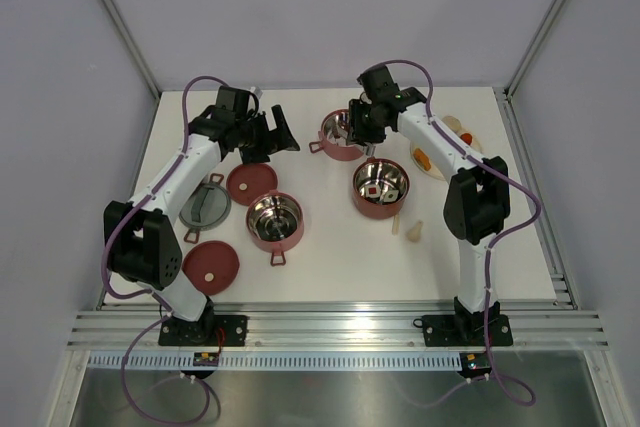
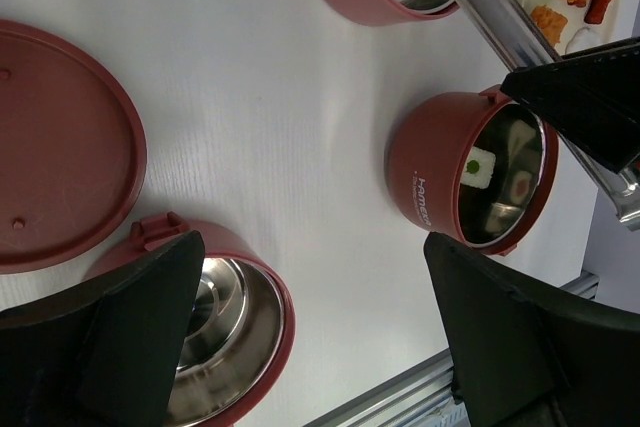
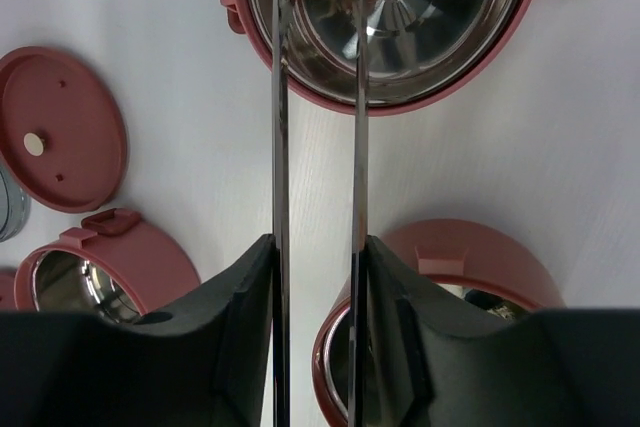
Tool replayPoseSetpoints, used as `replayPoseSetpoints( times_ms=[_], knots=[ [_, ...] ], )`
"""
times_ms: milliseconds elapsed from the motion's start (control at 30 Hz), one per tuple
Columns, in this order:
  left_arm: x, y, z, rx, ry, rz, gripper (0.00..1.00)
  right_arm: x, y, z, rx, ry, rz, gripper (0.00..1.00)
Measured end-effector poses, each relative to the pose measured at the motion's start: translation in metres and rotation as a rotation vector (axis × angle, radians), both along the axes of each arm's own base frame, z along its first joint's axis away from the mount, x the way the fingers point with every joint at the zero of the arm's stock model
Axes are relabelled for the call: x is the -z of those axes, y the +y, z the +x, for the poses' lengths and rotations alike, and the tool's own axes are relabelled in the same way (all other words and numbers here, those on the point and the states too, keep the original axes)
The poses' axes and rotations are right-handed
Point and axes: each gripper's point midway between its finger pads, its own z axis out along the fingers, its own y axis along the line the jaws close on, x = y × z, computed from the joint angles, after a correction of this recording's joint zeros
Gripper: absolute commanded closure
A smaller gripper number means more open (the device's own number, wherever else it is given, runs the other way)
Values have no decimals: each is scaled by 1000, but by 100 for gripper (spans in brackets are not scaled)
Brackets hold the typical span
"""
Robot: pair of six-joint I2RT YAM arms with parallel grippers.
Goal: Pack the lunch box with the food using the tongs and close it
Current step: Place the fake food in the packing box, then pick up the fake food from the plate.
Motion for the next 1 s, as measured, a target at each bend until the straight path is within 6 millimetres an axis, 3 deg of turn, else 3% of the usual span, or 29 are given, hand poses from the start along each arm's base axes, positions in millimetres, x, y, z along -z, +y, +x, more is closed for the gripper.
replayPoseSetpoints(
  times_ms=[300,533,700,867,1000],
  knots=[
    [-1,-1,0,5,1,-6,4,-11,1,6,1,-29,4,54],
    [-1,-1,-1,6,1,-6,4,-12,-9,9,24,-48,-43,72],
    [0,-2,2,5,-3,-6,4,-41,-26,10,63,-118,-66,75],
    [6,-10,29,3,7,-8,4,-92,-67,4,152,-218,-56,73],
    [20,-22,59,-1,26,-28,4,-115,-133,-9,290,-254,-57,70]
  ],
)
